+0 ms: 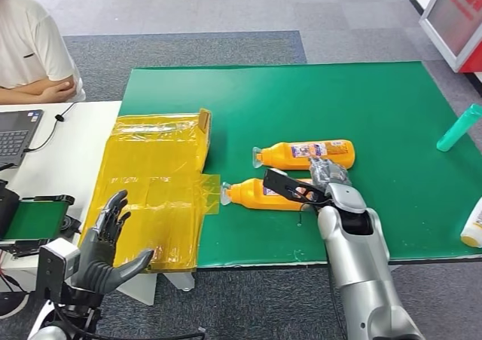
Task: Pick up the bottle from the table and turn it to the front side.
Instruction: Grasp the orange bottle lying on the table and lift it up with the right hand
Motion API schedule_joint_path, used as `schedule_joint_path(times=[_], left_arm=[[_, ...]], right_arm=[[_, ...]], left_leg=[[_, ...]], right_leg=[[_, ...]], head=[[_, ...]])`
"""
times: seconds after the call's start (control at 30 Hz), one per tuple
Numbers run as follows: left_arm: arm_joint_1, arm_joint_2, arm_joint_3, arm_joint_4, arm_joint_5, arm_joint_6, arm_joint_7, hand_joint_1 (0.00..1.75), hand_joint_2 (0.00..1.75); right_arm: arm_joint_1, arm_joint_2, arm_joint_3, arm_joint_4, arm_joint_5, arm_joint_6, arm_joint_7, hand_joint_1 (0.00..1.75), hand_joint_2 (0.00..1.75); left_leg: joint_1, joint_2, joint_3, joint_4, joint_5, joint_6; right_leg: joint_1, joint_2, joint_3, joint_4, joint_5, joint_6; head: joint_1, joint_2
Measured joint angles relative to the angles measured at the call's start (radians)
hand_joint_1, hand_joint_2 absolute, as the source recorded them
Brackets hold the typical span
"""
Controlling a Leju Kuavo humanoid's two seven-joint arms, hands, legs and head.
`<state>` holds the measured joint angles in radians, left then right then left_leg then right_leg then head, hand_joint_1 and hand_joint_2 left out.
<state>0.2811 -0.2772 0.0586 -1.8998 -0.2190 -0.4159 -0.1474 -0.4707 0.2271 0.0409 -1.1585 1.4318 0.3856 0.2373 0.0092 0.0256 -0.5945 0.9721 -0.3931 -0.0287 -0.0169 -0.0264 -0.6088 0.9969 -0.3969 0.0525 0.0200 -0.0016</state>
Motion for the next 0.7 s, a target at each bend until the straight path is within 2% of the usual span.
schedule_joint_path(times=[0.37,0.7], left_arm=[[0.004,0.006,0.006,0.000,0.003,-0.009,0.000,0.00,1.75],[0.005,0.006,0.006,0.000,0.007,-0.011,0.005,0.00,1.75]], right_arm=[[-0.033,-0.006,-0.050,0.127,0.094,0.006,0.010,0.00,1.75],[-0.055,-0.006,-0.057,0.225,0.101,-0.012,-0.005,0.00,1.75]], left_leg=[[0.000,0.000,0.000,0.000,0.000,0.000],[0.000,0.000,0.000,0.000,0.000,0.000]], right_leg=[[0.000,0.000,0.000,0.000,0.000,0.000],[0.000,0.000,0.000,0.000,0.000,0.000]], head=[[0.000,0.000],[0.000,0.000]])
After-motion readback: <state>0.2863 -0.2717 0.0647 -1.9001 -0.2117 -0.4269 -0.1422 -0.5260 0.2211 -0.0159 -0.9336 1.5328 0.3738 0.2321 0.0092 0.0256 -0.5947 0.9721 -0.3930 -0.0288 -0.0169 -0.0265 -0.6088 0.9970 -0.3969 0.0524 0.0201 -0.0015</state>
